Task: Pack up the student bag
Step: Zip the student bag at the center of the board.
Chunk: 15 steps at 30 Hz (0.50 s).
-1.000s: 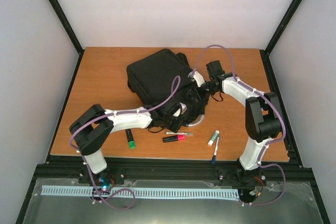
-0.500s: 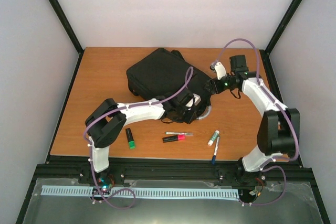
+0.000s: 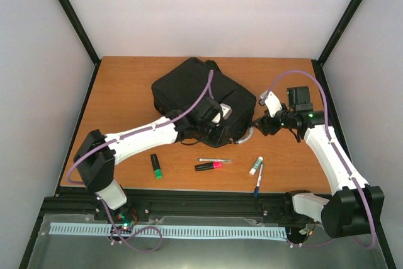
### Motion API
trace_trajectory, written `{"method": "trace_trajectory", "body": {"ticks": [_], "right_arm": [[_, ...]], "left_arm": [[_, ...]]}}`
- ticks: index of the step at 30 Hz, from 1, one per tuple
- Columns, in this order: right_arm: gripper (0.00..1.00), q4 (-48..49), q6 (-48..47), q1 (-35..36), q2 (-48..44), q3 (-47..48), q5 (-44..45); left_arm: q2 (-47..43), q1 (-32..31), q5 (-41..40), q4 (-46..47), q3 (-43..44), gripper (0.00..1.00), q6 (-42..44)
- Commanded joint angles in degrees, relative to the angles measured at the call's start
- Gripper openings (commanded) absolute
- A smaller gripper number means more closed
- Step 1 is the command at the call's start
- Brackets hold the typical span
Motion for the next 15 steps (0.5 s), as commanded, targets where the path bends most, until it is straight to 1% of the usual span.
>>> {"method": "trace_trajectory", "body": {"ticks": [1, 3, 6, 11, 15], "right_arm": [[0.73, -8.63, -7.15, 0.10, -0.15, -3.39, -4.58], [0.71, -8.97, -8.73, 0.32, -0.25, -5.76, -5.88], [0.67, -6.55, -9.38, 1.44, 0.04, -8.73, -5.21], [0.60, -0.72, -9.33, 5.37, 2.71, -11.55, -3.84], [0.57, 2.34, -8.50, 10.00, 8.17, -11.14, -2.45]], "left_arm": [[-4.02, -0.23, -4.77, -1.44, -3.02, 0.47, -5.92], [-4.90, -0.22, -7.47, -0.63, -4.17, 0.49, -8.05], [-6.07, -0.07, -11.73, 0.92, -6.14, 0.50, -11.62], [-7.07, 0.11, -13.23, 2.99, -9.33, 0.51, -17.54], [-7.96, 0.43, -13.17, 4.53, -12.32, 0.56, -23.01]]}}
